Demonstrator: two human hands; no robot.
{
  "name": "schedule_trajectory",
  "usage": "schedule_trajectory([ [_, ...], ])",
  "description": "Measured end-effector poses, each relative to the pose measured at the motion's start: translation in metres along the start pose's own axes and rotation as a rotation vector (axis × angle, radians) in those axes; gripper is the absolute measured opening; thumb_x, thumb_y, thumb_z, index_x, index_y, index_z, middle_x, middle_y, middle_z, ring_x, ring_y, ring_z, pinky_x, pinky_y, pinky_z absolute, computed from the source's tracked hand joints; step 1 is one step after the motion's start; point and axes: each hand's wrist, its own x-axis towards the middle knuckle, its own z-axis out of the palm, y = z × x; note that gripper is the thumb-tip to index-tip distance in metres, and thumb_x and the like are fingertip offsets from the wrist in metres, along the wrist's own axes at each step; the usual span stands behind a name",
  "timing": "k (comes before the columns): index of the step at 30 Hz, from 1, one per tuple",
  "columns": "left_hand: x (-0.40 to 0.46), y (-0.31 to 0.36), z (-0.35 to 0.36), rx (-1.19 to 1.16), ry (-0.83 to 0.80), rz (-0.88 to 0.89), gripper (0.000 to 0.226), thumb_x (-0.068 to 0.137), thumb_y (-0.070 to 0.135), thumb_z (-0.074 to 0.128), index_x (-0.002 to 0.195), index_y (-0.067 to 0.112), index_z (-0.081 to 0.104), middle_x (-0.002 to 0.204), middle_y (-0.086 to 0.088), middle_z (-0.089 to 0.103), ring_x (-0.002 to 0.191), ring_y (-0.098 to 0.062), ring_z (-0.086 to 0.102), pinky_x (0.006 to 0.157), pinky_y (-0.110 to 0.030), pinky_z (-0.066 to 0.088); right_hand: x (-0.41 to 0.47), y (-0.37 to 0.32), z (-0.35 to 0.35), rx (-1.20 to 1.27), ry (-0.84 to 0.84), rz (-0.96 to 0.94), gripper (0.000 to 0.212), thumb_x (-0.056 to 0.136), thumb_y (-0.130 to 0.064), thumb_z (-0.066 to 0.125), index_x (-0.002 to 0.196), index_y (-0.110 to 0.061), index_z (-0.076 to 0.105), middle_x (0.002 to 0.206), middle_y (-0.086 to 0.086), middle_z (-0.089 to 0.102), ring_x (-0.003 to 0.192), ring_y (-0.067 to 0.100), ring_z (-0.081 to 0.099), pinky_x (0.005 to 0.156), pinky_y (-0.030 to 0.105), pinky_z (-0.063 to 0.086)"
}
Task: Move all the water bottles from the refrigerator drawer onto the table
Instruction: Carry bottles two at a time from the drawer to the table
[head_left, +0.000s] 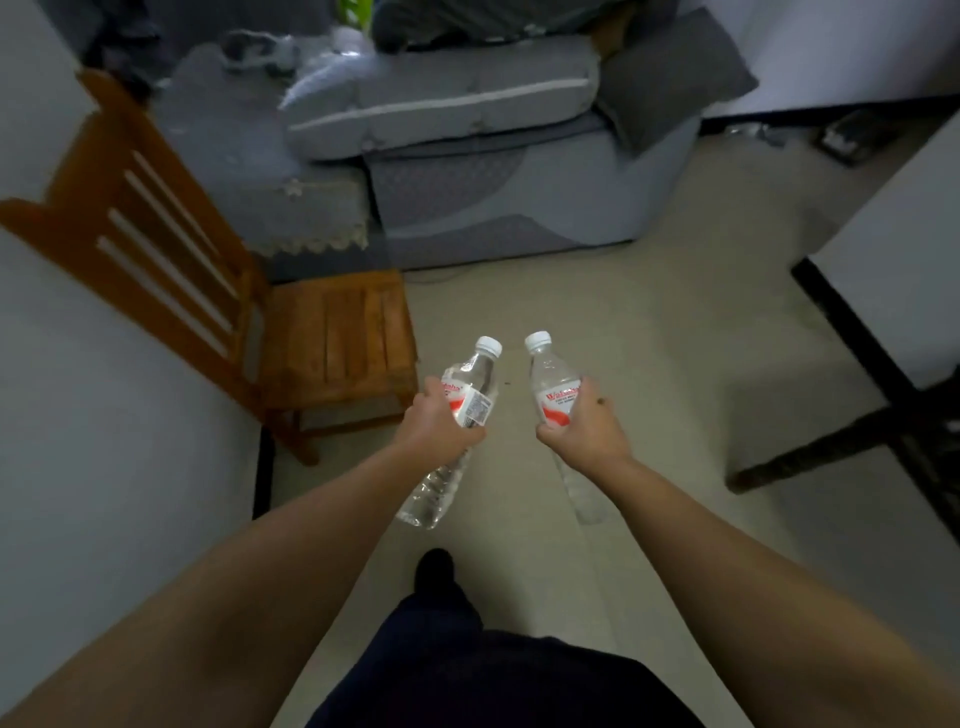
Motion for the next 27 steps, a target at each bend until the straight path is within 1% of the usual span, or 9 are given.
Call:
schedule_trajectory([
  [3, 0.031, 0.006, -0.014, 0.057, -0.055, 0.068, 0.077, 0.071, 0.037, 0.079, 0.127, 0.014, 0.032, 0.126, -0.007, 0.05, 0.11, -0.027, 0.055, 0.091, -0.042, 0.051, 0.011, -0.014, 0.003, 0.021, 0.05, 0.093, 0.075, 0.074, -0.034, 0.067, 0.136, -0.018, 0.028, 0.119, 0.015, 0.05, 0.106, 0.035, 0.054, 0.085, 0.035, 0.046],
  [7, 0.07, 0.019, -0.028, 0.163, -0.135, 0.139, 0.078, 0.072, 0.037, 0.078, 0.13, 0.014, 0.031, 0.127, -0.008, 0.05, 0.111, -0.028, 0.055, 0.09, -0.04, 0.05, 0.021, -0.028, 0.007, 0.096, 0.118, 0.19, 0.077, 0.076, -0.033, 0.068, 0.139, -0.019, 0.026, 0.12, 0.014, 0.046, 0.102, 0.035, 0.056, 0.086, 0.035, 0.045],
  [10, 0.09, 0.033, -0.026, 0.201, -0.202, 0.195, 0.08, 0.072, 0.036, 0.077, 0.132, 0.012, 0.03, 0.128, -0.01, 0.05, 0.111, -0.029, 0.054, 0.09, -0.041, 0.05, 0.026, -0.028, 0.004, 0.138, 0.167, 0.254, 0.079, 0.076, -0.033, 0.068, 0.14, -0.02, 0.025, 0.121, 0.014, 0.046, 0.104, 0.035, 0.055, 0.088, 0.035, 0.045],
  [14, 0.112, 0.062, -0.012, 0.232, -0.294, 0.267, 0.083, 0.071, 0.035, 0.077, 0.134, 0.011, 0.028, 0.13, -0.01, 0.05, 0.112, -0.03, 0.055, 0.091, -0.04, 0.05, 0.039, -0.017, -0.008, 0.17, 0.221, 0.35, 0.077, 0.074, -0.034, 0.069, 0.137, -0.02, 0.027, 0.12, 0.013, 0.046, 0.102, 0.033, 0.055, 0.086, 0.036, 0.046],
  [18, 0.137, 0.096, 0.007, 0.237, -0.371, 0.345, 0.086, 0.07, 0.034, 0.077, 0.136, 0.009, 0.026, 0.132, -0.009, 0.049, 0.113, -0.028, 0.056, 0.09, -0.037, 0.049, 0.058, -0.001, -0.026, 0.203, 0.268, 0.436, 0.078, 0.073, -0.034, 0.07, 0.137, -0.019, 0.027, 0.119, 0.014, 0.046, 0.104, 0.035, 0.055, 0.089, 0.04, 0.047],
  [21, 0.162, 0.129, 0.028, 0.276, -0.421, 0.408, 0.085, 0.069, 0.035, 0.077, 0.133, 0.009, 0.028, 0.134, -0.008, 0.05, 0.116, -0.026, 0.054, 0.092, -0.036, 0.048, 0.08, 0.018, -0.042, 0.23, 0.308, 0.49, 0.079, 0.072, -0.036, 0.07, 0.137, -0.02, 0.027, 0.12, 0.013, 0.046, 0.104, 0.035, 0.055, 0.09, 0.041, 0.049],
  [23, 0.18, 0.155, 0.044, 0.3, -0.446, 0.446, 0.082, 0.068, 0.035, 0.077, 0.129, 0.01, 0.029, 0.134, -0.006, 0.05, 0.117, -0.025, 0.054, 0.093, -0.036, 0.047, 0.1, 0.032, -0.057, 0.253, 0.328, 0.523, 0.078, 0.072, -0.035, 0.07, 0.136, -0.02, 0.027, 0.119, 0.012, 0.046, 0.103, 0.034, 0.055, 0.089, 0.04, 0.049],
  [27, 0.216, 0.217, 0.071, 0.331, -0.472, 0.495, 0.079, 0.069, 0.034, 0.077, 0.128, 0.013, 0.03, 0.134, -0.005, 0.051, 0.115, -0.025, 0.055, 0.088, -0.032, 0.046, 0.145, 0.059, -0.098, 0.294, 0.367, 0.568, 0.077, 0.069, -0.034, 0.07, 0.134, -0.02, 0.031, 0.119, 0.013, 0.05, 0.103, 0.034, 0.056, 0.085, 0.036, 0.047],
])
